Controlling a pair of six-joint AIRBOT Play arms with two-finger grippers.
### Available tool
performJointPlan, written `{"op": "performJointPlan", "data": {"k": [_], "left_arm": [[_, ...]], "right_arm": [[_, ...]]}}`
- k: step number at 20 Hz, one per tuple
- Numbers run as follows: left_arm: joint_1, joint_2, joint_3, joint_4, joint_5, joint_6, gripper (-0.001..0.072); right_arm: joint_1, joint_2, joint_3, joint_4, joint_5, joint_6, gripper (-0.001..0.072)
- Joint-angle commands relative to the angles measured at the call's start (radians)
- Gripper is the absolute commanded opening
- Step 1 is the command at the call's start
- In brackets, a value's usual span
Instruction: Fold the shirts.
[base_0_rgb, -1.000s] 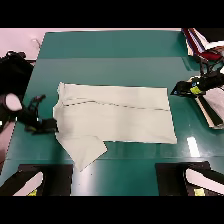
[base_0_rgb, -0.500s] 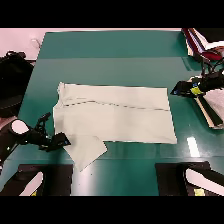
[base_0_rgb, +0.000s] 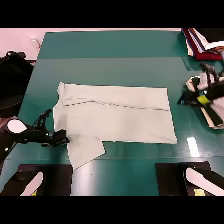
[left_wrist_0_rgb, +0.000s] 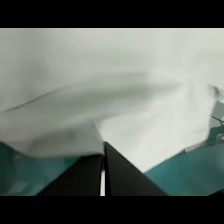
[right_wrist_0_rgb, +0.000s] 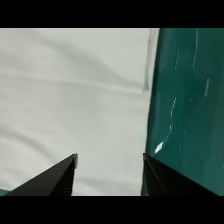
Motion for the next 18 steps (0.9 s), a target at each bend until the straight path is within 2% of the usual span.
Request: {"op": "performJointPlan", "data": {"k": [1,3,5,6,10,12,14,15,18], "left_arm": [[0.000,0.069,0.054,-0.011,-0.062,0.011,0.0022],[0.000,0.075,0.056,-0.011,-0.076,0.011,0.0022],[0.000,0.075,0.056,-0.011,-0.076,0.011,0.0022],[0.000,0.075,0.056,-0.012,-0.076,0.011,0.0023],[0.000,0.075,0.056,-0.013,-0.073,0.011,0.0023],[0.000,0.075,0.056,-0.011,-0.075,0.011,0.0023],[0.000,0.075,0.058,0.006,-0.103,0.012,0.0022],[0.000,0.080,0.066,0.041,-0.138,0.011,0.0021],[0.000,0.210,0.078,0.172,-0.266,-0.050,0.0020]], "right_arm": [[-0.163,0.059,-0.222,-0.037,0.084,-0.026,0.0634],[-0.282,0.065,-0.364,0.024,0.072,-0.027,0.0624],[-0.366,0.042,-0.472,0.057,0.073,-0.029,0.0549],[-0.385,0.025,-0.509,0.077,0.070,-0.035,0.0549],[-0.328,-0.031,-0.577,0.237,-0.040,-0.071,0.0507],[-0.253,-0.031,-0.558,0.254,-0.093,-0.071,0.0331],[-0.171,-0.011,-0.520,0.225,-0.100,-0.071,0.0050],[-0.132,0.009,-0.500,0.184,-0.084,-0.071,0.0018],[-0.067,0.111,-0.447,-0.018,0.029,-0.043,0.0017]]}}
